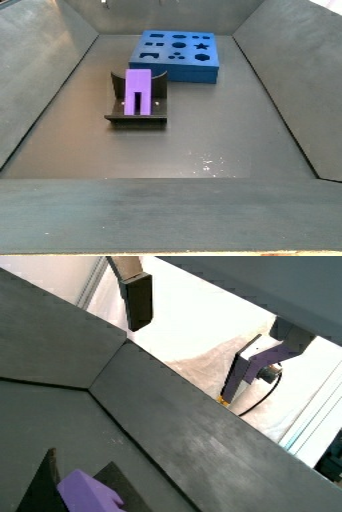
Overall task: Pick up the double-square object. Move up. Rotate the double-square object. Place the double-square object on the fixture. Regrasp the double-square object. Move to above the board. Insert the double-square object.
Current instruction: Regrasp the double-square object.
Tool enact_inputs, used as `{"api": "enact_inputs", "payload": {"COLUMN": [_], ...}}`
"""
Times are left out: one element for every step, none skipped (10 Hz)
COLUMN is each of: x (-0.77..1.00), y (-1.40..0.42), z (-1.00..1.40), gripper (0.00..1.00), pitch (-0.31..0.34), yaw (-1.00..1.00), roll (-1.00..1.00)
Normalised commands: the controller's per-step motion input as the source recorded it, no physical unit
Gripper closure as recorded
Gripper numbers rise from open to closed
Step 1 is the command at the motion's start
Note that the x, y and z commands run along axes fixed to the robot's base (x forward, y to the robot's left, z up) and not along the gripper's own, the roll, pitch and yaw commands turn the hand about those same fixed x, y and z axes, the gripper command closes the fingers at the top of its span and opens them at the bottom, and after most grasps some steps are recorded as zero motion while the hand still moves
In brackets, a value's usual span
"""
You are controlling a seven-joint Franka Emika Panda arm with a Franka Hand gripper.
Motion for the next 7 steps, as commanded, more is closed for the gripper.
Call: {"api": "enact_inputs", "payload": {"x": [0.04,0.05,0.06,0.07,0.08,0.08,0.09], "y": [0.07,0.06,0.06,0.06,0.05,0.05,0.04], "z": [-1.0,-1.0,-1.0,-1.0,-1.0,-1.0,-1.0], "gripper": [0.0,0.0,0.0,0.0,0.0,0.0,0.0], "pitch": [0.008,-0.014,-0.039,-0.05,-0.067,-0.078,-0.077], "yaw": [0.13,0.12,0.1,0.09,0.07,0.05,0.03], "roll": [0.19,0.16,0.11,0.09,0.08,0.07,0.07]}}
